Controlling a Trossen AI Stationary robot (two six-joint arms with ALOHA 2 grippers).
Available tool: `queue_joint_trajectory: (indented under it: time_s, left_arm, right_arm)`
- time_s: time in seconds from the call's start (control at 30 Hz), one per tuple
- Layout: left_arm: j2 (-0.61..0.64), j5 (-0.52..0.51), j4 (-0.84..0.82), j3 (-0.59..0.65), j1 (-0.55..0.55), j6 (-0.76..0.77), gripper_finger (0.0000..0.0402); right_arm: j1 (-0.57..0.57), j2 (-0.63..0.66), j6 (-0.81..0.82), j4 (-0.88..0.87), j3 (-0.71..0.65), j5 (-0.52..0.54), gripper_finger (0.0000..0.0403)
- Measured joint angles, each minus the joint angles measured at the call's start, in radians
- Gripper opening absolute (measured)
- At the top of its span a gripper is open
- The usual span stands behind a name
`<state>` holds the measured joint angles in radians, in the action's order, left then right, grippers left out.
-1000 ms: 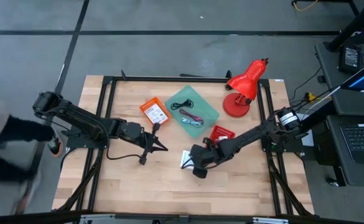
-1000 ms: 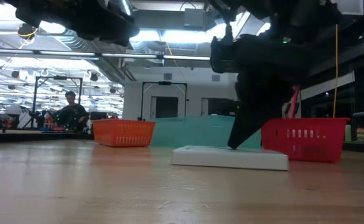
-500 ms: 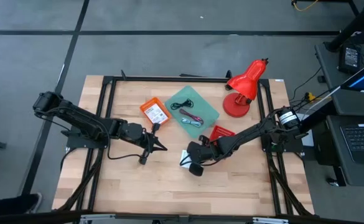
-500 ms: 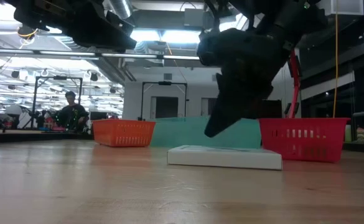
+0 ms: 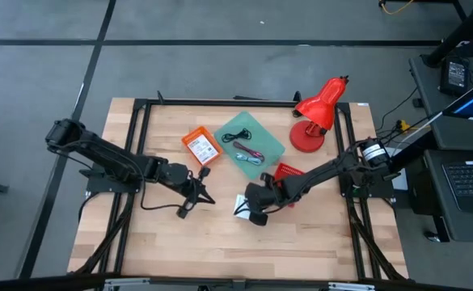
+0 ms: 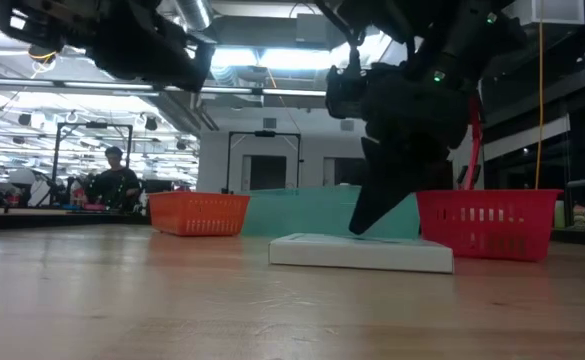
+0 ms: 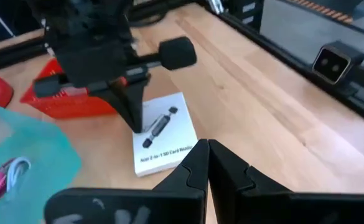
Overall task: Pick and place items into bin
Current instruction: Put the white card reader box into the orange bin
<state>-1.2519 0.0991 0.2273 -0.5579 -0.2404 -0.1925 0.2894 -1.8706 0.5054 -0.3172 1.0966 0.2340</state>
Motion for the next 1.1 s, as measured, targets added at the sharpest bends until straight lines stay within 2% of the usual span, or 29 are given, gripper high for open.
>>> queue_joint_trajectory:
  time_s: [0.43, 0.73, 1.1]
  left_arm:
    - [-0.108, -0.019, 0.063, 0.000, -0.015, 0.014, 0.0004]
    - [-0.114, -0.020, 0.070, 0.000, -0.013, 0.015, 0.0004]
    - [-0.114, -0.020, 0.099, 0.000, -0.014, 0.015, 0.0007]
  right_arm:
    - [-0.017, 0.002, -0.018, -0.018, 0.000, -0.034, 0.0000]
    - [-0.017, 0.003, -0.040, -0.006, 0.000, -0.027, 0.0000]
    - [-0.017, 0.063, -0.039, -0.008, 0.002, -0.029, 0.0000]
